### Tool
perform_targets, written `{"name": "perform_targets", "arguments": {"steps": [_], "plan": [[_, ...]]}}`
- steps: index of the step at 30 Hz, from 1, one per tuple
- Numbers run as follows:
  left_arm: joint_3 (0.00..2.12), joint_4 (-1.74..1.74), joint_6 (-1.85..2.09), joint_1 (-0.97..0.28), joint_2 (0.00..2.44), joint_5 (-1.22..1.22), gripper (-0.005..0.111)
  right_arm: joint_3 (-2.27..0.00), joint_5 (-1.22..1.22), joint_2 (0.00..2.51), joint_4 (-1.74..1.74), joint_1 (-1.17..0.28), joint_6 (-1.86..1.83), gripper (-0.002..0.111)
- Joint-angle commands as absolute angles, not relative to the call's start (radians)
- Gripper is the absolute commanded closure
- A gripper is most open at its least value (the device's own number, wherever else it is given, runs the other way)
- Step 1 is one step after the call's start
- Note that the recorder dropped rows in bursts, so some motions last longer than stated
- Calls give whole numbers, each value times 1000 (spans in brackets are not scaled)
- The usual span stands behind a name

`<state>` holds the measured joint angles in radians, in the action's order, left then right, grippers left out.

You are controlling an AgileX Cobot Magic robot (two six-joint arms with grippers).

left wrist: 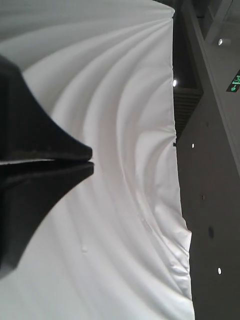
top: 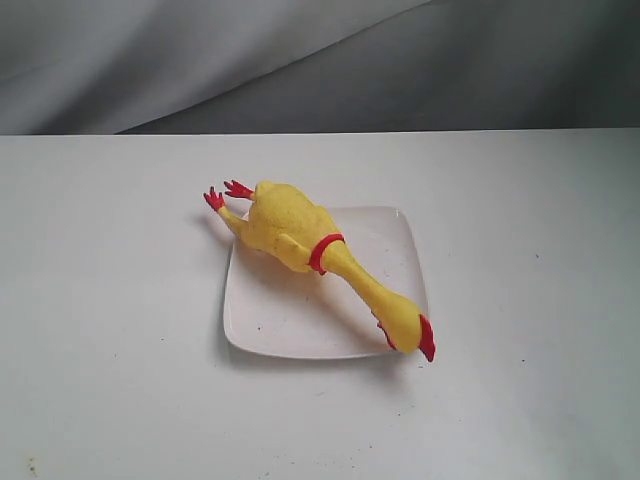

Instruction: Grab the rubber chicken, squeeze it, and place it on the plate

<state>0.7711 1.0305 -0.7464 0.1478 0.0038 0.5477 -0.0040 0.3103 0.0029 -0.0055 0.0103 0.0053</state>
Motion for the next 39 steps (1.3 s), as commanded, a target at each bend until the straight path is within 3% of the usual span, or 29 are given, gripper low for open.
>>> {"name": "perform_targets", "arguments": {"steps": [1,10,20,39], "plan": [[775,1036,-749,154,0,547,106,0,308,0,-15,13,10,108],[761,613,-746,152,0,544,106,0,308,0,-15,13,8,108],[536,230,-370,152,0,330,106,0,308,0,-15,13,8,108],[104,-17,-40,152,0,91,106,0,308,0,-15,13,8,108]]}}
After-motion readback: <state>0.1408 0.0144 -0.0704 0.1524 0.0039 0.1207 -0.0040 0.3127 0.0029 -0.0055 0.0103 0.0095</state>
